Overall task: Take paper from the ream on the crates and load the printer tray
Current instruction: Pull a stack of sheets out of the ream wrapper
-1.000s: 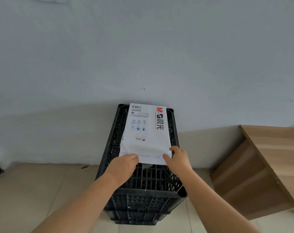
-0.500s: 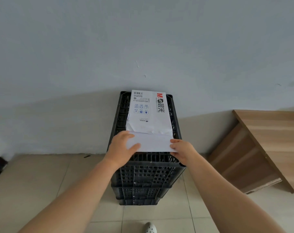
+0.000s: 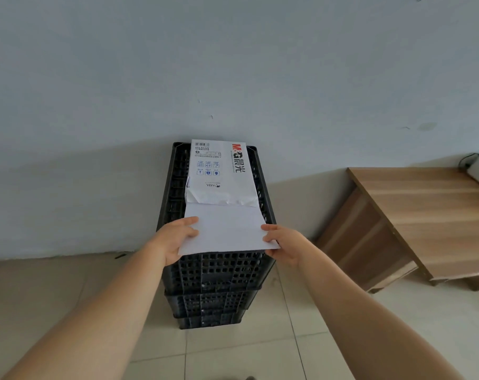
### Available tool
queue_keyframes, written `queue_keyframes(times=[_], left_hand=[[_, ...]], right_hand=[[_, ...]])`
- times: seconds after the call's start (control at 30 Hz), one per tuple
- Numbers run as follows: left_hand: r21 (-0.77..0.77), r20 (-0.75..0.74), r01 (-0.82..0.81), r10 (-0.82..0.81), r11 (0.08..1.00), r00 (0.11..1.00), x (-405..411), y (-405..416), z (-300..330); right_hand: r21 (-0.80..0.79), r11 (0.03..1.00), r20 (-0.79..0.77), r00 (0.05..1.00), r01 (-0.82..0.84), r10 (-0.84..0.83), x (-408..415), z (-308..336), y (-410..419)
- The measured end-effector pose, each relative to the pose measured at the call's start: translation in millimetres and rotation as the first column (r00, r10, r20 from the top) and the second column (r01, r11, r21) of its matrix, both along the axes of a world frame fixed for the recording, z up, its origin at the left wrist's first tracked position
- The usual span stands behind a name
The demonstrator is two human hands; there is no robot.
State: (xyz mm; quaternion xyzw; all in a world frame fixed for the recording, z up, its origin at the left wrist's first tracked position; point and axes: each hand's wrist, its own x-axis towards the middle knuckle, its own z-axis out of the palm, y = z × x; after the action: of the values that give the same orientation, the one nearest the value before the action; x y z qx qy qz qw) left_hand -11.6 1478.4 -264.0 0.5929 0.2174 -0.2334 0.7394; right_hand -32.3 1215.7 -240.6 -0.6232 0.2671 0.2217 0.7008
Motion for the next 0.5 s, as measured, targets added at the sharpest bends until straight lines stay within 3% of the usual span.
queue_keyframes(times=[0.13,0.5], left_hand=[[0.011,0.021,-0.032,0.031,0.999,0.999,-15,-4,10],[0.145,0.092,-0.088,0.075,0.986,0.993,-100,-28,52]], right_hand=[[0.070,0.997,-0.023,0.999,0.027,-0.025,-6,6,-1],[0.013,0.991,0.109,0.985,-0.136,0.133,-60,17,-25]])
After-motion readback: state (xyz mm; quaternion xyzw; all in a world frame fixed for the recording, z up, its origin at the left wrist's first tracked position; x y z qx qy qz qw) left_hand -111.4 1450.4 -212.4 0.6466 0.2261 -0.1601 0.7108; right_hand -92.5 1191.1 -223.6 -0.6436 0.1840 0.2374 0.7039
